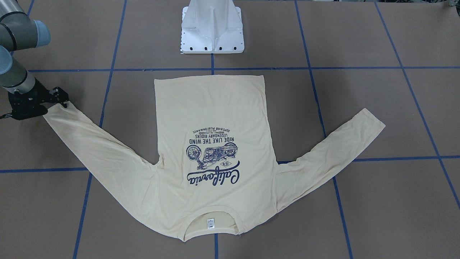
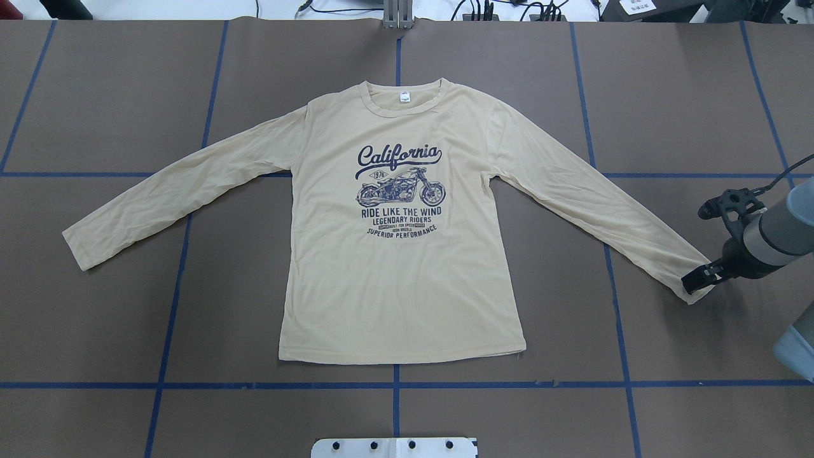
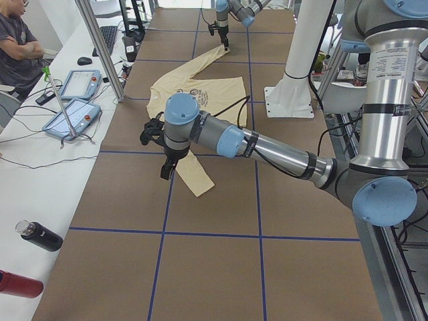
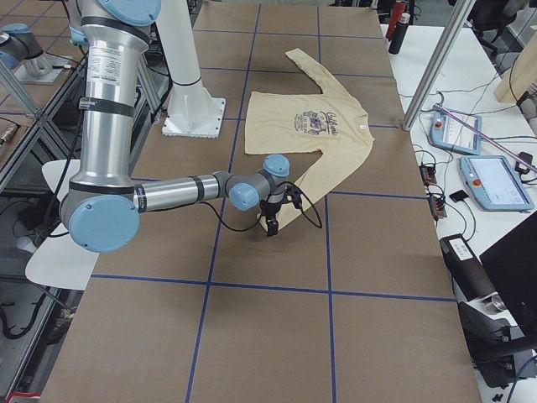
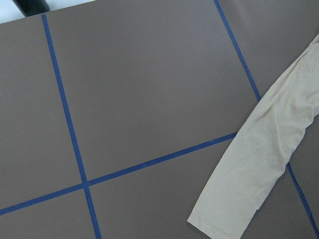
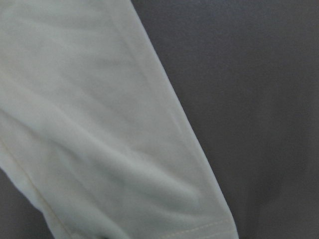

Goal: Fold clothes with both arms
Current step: 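Lower the right gripper onto the sleeve cuff and close on it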

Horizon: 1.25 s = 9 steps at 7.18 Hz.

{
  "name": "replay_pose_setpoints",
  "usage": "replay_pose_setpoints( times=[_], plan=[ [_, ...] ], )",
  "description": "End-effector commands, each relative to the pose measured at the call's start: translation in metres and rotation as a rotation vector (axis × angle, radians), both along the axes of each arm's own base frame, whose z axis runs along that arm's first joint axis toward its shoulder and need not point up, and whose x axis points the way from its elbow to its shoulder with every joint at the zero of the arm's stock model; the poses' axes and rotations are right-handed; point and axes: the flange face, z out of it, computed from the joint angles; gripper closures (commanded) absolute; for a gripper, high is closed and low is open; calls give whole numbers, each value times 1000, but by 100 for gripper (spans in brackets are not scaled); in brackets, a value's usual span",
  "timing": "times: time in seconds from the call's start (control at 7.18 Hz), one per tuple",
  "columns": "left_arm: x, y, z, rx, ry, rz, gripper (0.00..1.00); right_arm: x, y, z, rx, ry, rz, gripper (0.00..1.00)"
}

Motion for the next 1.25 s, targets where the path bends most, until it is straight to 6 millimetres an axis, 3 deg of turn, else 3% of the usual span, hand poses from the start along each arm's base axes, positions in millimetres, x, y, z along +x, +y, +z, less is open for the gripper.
replay_pose_setpoints(
  times=[0.0, 0.42, 0.84, 1.11],
  plan=[
    [-1, 1, -4, 9, 0, -1, 0, 0, 0, 4, -8, 4, 0, 5],
    [-1, 2, -6, 12, 6, 0, 0, -2, 0, 3, -10, 2, -3, 45],
    [-1, 3, -6, 10, 6, 0, 0, -18, -9, -23, -24, -70, -29, 55],
    [-1, 3, -5, 9, 6, 0, 0, -14, -15, -28, -18, -80, -19, 65]
  ],
)
